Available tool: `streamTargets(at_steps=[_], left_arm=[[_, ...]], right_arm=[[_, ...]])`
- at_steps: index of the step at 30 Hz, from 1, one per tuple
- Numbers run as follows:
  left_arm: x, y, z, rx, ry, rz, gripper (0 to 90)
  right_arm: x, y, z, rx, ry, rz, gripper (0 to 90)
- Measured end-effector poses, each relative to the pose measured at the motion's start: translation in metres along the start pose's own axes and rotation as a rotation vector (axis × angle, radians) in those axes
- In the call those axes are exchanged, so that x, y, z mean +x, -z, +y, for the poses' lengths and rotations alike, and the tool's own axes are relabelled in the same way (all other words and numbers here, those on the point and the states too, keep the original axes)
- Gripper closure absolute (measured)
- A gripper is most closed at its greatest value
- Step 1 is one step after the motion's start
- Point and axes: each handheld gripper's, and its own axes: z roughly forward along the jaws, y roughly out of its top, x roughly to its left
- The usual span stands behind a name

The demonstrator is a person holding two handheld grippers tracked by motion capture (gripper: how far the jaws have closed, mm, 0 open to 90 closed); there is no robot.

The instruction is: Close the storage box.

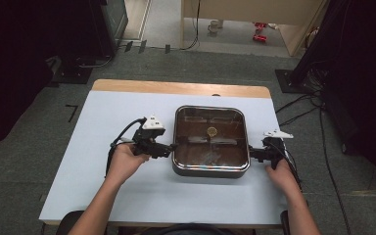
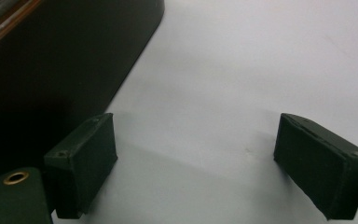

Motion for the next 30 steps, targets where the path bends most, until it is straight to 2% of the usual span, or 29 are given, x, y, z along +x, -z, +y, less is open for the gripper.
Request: streamTargets(at_steps=[4, 10, 16, 20, 22, 27, 30], left_arm=[[0.003, 0.005, -0.012, -0.011, 0.003, 0.014, 25.2], [0.009, 0.009, -0.031, -0.001, 0.012, 0.095, 24.6], [0.019, 0.011, -0.056, -0.031, 0.05, 0.107, 23.9], [0.02, 0.007, -0.068, -0.025, 0.065, 0.129, 23.8], [0.02, 0.004, -0.074, -0.013, 0.073, 0.14, 23.5], [0.016, -0.005, -0.088, 0.025, 0.07, 0.114, 24.7], [0.015, -0.01, -0.092, 0.044, 0.073, 0.136, 24.8]], right_arm=[[0.0, 0.0, 0.0, 0.001, 0.001, 0.0, 12.4], [0.0, 0.0, 0.0, 0.0, 0.001, 0.0, 12.5], [0.0, 0.0, 0.0, 0.001, 0.001, 0.0, 12.5], [0.0, 0.0, 0.0, 0.0, 0.0, 0.0, 12.5], [0.0, 0.0, 0.0, 0.0, 0.0, 0.0, 12.5], [0.0, 0.0, 0.0, 0.0, -0.002, 0.0, 12.5], [0.0, 0.0, 0.0, 0.0, -0.001, 0.0, 12.5]])
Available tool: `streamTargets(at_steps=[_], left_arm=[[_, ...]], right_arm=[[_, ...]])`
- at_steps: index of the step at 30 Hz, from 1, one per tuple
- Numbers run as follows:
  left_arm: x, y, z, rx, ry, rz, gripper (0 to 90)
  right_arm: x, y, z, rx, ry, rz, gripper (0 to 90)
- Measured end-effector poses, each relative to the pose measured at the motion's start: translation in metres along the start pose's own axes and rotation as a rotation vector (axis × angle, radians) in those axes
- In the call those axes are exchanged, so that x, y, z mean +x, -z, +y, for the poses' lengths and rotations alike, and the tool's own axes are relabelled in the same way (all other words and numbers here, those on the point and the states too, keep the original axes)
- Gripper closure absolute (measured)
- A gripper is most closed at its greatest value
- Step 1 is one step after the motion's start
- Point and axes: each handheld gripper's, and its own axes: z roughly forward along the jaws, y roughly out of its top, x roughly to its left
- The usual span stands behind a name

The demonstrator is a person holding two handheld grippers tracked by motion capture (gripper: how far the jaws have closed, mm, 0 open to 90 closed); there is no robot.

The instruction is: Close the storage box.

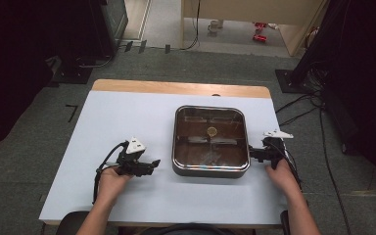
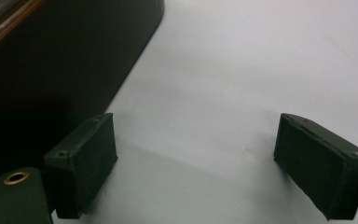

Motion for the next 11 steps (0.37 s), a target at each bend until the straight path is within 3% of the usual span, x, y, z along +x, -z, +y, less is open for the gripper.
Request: streamTargets(at_steps=[3, 5, 11], left_arm=[[-0.0018, -0.0054, -0.0031, 0.045, -0.005, -0.017, 24.8], [-0.0029, -0.0082, -0.0047, 0.066, -0.005, -0.006, 24.9], [-0.0052, -0.0101, -0.0079, 0.055, -0.013, 0.004, 23.5]], right_arm=[[0.0, 0.0, 0.0, 0.0, 0.0, 0.0, 12.5], [0.0, 0.0, 0.0, 0.0, -0.001, 0.0, 12.5], [0.0, 0.0, 0.0, 0.0, 0.0, 0.0, 12.5]])
